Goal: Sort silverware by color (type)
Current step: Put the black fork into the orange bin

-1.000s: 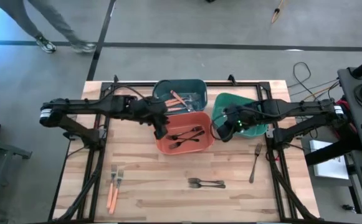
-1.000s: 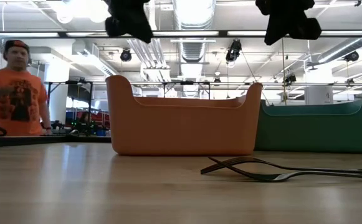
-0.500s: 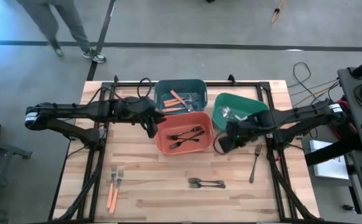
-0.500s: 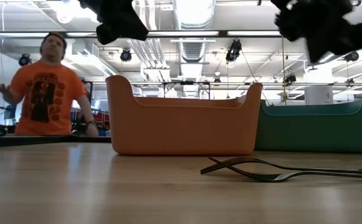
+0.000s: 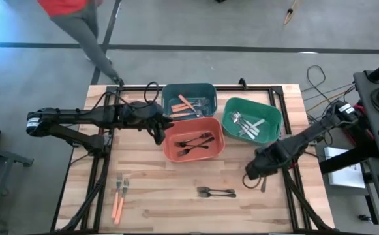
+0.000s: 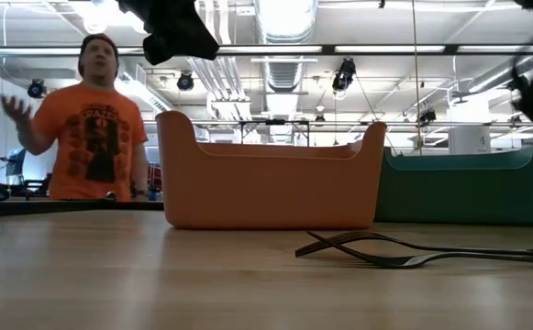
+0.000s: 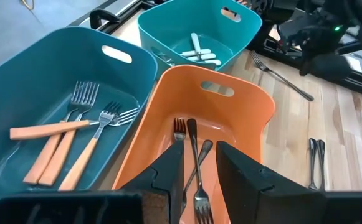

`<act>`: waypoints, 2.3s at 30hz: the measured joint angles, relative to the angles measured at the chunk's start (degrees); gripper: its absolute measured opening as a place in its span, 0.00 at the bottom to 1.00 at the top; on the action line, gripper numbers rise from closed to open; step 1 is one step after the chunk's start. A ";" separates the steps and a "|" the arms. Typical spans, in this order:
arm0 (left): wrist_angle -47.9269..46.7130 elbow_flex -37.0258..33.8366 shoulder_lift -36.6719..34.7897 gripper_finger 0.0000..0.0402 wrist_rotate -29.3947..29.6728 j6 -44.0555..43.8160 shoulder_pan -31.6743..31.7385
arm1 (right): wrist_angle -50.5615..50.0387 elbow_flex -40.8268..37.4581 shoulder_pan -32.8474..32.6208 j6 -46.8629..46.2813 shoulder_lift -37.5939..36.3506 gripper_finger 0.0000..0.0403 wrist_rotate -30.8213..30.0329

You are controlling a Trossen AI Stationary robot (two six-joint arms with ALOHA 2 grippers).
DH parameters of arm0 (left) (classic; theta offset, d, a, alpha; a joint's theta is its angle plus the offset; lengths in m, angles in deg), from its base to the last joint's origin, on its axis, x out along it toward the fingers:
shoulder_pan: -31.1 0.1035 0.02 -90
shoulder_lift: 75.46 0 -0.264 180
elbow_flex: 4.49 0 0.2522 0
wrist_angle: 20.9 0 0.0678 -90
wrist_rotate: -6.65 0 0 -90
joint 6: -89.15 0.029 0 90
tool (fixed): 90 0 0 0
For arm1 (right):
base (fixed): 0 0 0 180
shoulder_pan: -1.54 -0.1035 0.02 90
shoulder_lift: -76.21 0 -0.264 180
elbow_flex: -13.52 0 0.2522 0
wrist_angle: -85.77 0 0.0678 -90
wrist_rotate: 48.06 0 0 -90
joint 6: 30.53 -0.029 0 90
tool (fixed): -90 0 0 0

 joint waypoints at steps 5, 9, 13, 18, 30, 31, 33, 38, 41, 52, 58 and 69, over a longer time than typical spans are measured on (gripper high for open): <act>0.14 0.00 -0.02 0.19 0.20 -0.11 0.00 | -1.52 -4.95 -2.72 -7.61 0.00 0.04 1.82; 1.28 0.00 0.15 0.19 0.92 -0.11 0.00 | -1.58 -6.65 -2.18 -7.69 0.00 0.07 1.61; 3.20 0.02 0.68 0.19 0.96 -0.11 0.04 | -1.46 -7.42 -1.66 -8.40 -0.02 0.17 0.43; 4.40 0.02 1.74 0.19 0.99 0.17 0.34 | -1.42 -8.70 -1.63 -10.34 -0.04 0.34 -2.50; 4.46 0.02 4.46 0.19 0.96 -2.52 0.48 | 3.12 -11.20 -1.27 -14.71 0.08 0.42 -9.45; 4.48 0.02 4.50 0.19 0.94 -3.24 0.48 | 3.85 -11.46 -1.29 -15.30 0.23 0.41 -8.52; 4.49 0.02 4.50 0.19 0.94 -5.38 0.47 | 6.32 -12.10 -1.71 -16.98 0.49 0.41 -8.14; 4.52 0.02 4.44 0.19 0.94 -6.56 0.48 | 11.16 -14.00 -2.06 -17.92 3.14 0.41 -9.39; 4.66 0.02 4.39 0.19 0.92 -7.31 0.48 | 11.60 -13.94 -2.06 -15.61 4.59 0.38 -9.48; 4.68 0.02 4.44 0.19 0.96 -7.54 0.48 | 13.93 -13.97 -2.06 -11.94 5.16 0.04 -9.97; 4.94 0.02 4.44 0.19 0.96 -7.83 0.48 | 11.26 -10.34 -2.06 -6.50 4.08 0.03 -9.03; 10.42 0.02 4.30 0.19 0.91 -7.01 0.57 | 9.78 -1.30 -2.64 8.06 2.90 0.03 -9.49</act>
